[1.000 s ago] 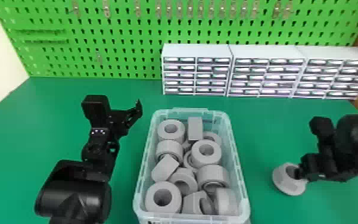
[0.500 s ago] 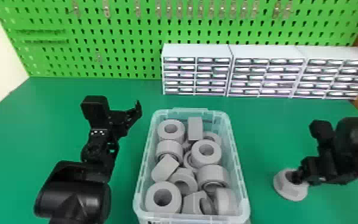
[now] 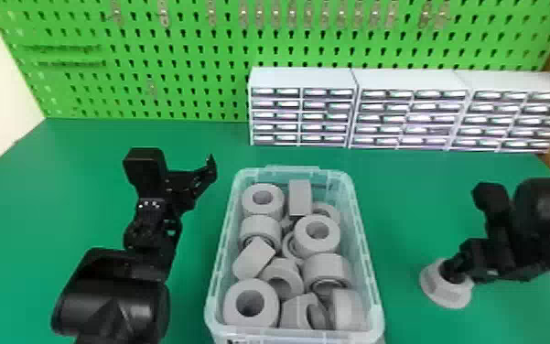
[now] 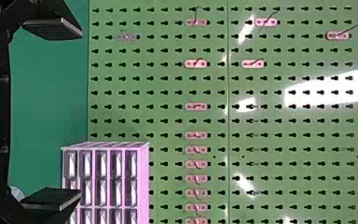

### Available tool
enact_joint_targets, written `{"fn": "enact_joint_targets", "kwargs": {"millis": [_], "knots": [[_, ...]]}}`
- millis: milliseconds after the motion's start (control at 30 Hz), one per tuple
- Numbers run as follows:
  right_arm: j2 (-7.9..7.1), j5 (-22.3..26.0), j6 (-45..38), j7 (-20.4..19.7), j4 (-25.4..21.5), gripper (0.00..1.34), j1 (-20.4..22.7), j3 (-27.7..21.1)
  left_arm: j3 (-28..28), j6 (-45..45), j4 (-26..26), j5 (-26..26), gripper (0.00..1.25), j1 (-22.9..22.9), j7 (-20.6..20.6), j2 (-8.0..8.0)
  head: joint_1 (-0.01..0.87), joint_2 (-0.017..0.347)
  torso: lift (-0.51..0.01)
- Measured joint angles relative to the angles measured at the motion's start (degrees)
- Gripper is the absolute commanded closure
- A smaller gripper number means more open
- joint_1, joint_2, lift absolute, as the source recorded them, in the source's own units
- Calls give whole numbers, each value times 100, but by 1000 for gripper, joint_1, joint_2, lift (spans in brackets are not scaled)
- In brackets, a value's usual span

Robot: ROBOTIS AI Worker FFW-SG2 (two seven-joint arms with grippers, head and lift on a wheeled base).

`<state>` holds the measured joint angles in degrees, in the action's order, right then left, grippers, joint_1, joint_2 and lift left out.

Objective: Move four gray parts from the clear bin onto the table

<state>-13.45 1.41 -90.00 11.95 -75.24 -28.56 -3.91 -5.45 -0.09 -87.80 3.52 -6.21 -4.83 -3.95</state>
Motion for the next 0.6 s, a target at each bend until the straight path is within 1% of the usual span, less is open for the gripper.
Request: {"fn": "enact_joint_targets", "kwargs": {"millis": [267, 500, 600], "knots": [[-23, 18, 0, 0, -292, 690, -35, 48, 11, 0, 0, 0, 93, 16, -1, 0, 693, 72, -52], [-83, 134, 0, 0, -785, 634, -117, 119, 30, 0, 0, 0, 93, 28, -1, 0, 693, 72, -52], [-92, 229, 0, 0, -972, 565, -119, 119, 33, 0, 0, 0, 93, 34, -1, 0, 693, 72, -52]]}}
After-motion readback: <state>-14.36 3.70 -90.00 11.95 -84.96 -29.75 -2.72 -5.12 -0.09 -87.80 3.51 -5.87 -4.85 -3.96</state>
